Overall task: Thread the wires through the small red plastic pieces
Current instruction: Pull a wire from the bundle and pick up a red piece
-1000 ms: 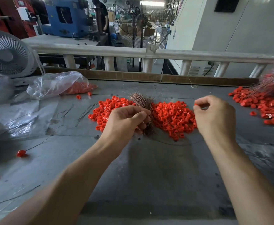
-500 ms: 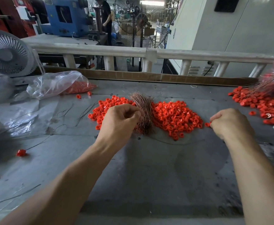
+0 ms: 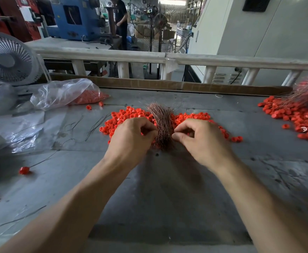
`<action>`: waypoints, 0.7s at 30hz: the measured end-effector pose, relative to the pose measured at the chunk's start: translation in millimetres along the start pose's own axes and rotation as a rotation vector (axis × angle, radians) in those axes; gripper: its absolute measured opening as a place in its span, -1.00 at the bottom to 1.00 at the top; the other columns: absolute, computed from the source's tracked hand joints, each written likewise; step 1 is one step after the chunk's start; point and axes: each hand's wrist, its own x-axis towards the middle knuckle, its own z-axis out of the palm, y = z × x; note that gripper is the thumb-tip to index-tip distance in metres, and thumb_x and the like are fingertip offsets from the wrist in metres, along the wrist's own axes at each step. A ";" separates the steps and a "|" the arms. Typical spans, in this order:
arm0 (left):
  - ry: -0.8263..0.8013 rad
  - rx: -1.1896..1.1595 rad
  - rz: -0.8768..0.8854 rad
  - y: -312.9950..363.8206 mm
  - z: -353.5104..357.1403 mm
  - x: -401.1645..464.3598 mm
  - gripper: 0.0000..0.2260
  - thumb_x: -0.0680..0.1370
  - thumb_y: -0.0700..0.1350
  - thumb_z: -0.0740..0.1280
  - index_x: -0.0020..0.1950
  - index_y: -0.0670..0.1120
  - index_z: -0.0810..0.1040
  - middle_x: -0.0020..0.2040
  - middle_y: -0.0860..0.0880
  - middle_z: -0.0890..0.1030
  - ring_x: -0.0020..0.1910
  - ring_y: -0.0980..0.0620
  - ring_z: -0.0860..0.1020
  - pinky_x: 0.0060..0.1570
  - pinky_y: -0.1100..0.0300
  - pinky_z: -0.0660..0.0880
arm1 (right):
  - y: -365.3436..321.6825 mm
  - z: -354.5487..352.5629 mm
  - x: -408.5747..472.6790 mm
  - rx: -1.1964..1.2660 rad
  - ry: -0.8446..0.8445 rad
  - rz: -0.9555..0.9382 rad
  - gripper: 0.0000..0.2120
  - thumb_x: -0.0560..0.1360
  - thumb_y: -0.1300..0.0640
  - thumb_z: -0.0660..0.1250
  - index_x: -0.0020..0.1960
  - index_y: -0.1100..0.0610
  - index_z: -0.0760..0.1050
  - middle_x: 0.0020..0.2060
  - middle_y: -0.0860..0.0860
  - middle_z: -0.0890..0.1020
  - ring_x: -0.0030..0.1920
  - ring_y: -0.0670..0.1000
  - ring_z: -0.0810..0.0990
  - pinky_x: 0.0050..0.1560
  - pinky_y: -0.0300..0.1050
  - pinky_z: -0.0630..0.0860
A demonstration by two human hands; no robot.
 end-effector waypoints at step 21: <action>0.003 0.070 -0.015 -4.0 -0.1 3.3 -0.92 0.55 -0.08 0.44 -0.08 0.11 0.69 -0.18 0.23 0.63 -0.19 0.31 0.53 -0.27 0.41 0.38 | -8.5 17.3 4.1 -0.126 0.006 0.070 -0.78 0.52 -0.16 0.44 -0.01 -0.01 0.63 -0.07 -0.10 0.62 -0.04 -0.03 0.57 -0.06 -0.07 0.48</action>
